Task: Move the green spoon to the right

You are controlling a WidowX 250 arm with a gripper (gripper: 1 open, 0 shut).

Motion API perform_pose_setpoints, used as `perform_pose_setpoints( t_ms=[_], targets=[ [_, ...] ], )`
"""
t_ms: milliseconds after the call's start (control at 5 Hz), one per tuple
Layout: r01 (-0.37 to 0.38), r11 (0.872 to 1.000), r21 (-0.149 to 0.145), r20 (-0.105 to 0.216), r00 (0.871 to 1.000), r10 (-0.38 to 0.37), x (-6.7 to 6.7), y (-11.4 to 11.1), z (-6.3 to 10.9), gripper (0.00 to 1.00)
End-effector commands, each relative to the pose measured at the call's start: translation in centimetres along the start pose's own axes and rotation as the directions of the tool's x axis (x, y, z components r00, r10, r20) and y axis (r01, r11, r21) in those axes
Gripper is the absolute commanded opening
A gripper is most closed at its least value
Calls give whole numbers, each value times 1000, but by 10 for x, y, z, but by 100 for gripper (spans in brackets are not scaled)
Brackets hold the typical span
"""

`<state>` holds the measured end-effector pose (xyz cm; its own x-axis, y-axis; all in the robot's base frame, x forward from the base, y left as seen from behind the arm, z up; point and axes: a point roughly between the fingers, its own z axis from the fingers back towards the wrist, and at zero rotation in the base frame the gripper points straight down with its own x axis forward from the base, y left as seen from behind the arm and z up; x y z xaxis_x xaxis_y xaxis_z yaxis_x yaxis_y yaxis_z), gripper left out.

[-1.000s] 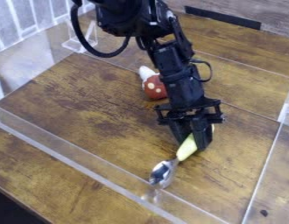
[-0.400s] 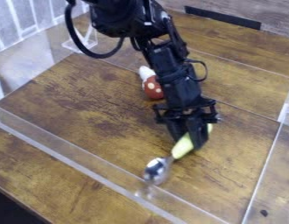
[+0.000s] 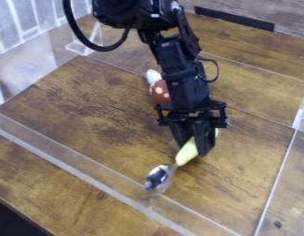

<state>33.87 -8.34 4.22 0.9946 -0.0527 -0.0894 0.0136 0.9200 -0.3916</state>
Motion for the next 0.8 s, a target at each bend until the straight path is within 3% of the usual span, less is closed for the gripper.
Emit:
perform_pose_setpoints(
  t_ms=[0, 200, 600],
  targets=[
    [81, 997, 21, 83, 993, -82, -1, -15, 40, 0],
    [109, 993, 43, 67, 992, -111, -9, -20, 47, 0],
    [176, 982, 71, 22, 984, -177, -8, -39, 42, 0]
  ],
)
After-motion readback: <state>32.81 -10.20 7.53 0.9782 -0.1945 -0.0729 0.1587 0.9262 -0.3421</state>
